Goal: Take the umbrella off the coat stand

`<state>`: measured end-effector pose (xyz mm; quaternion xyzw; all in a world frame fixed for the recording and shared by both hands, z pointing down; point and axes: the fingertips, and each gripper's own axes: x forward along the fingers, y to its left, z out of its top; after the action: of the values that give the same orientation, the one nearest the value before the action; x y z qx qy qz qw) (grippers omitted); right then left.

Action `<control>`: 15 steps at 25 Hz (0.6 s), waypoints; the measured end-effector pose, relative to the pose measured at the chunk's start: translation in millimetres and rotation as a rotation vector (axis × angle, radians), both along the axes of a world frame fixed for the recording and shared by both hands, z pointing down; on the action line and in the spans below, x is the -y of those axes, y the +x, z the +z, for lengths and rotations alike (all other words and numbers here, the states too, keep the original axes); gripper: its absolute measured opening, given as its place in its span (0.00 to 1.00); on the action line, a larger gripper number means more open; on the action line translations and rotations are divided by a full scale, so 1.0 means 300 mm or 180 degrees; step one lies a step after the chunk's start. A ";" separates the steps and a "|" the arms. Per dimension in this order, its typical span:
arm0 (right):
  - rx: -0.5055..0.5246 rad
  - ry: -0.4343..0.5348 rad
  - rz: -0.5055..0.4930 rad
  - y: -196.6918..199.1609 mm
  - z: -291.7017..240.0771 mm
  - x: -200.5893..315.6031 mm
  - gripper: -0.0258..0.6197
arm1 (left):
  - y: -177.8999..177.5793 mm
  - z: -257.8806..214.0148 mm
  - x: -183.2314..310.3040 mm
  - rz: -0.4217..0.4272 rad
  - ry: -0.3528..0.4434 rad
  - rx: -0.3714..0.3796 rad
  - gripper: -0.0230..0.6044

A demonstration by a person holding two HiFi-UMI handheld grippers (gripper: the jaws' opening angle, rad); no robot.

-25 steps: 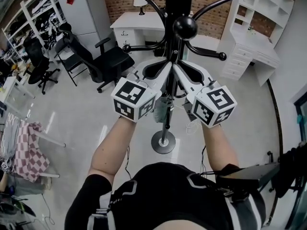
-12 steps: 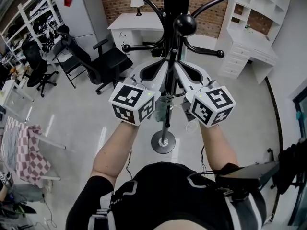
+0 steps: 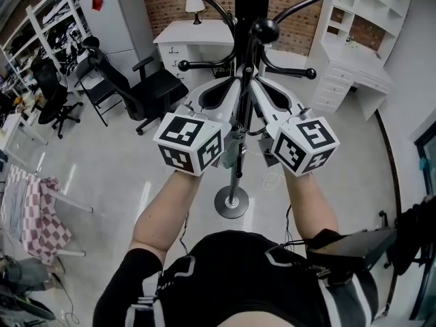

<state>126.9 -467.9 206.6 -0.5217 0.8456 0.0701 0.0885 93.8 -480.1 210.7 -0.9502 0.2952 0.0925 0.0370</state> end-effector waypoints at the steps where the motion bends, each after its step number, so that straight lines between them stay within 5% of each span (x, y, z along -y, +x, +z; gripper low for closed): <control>1: 0.0004 0.0016 0.0001 -0.001 -0.010 -0.003 0.06 | 0.000 -0.009 -0.003 -0.0005 0.0001 -0.0011 0.05; 15: 0.0027 0.0116 0.0036 0.002 -0.097 -0.031 0.06 | -0.005 -0.093 -0.043 -0.0004 -0.0008 -0.0120 0.05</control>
<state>127.5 -458.5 177.5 -0.5251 0.8409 0.0838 0.1011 92.3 -467.0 182.7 -0.9482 0.2965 0.1099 0.0303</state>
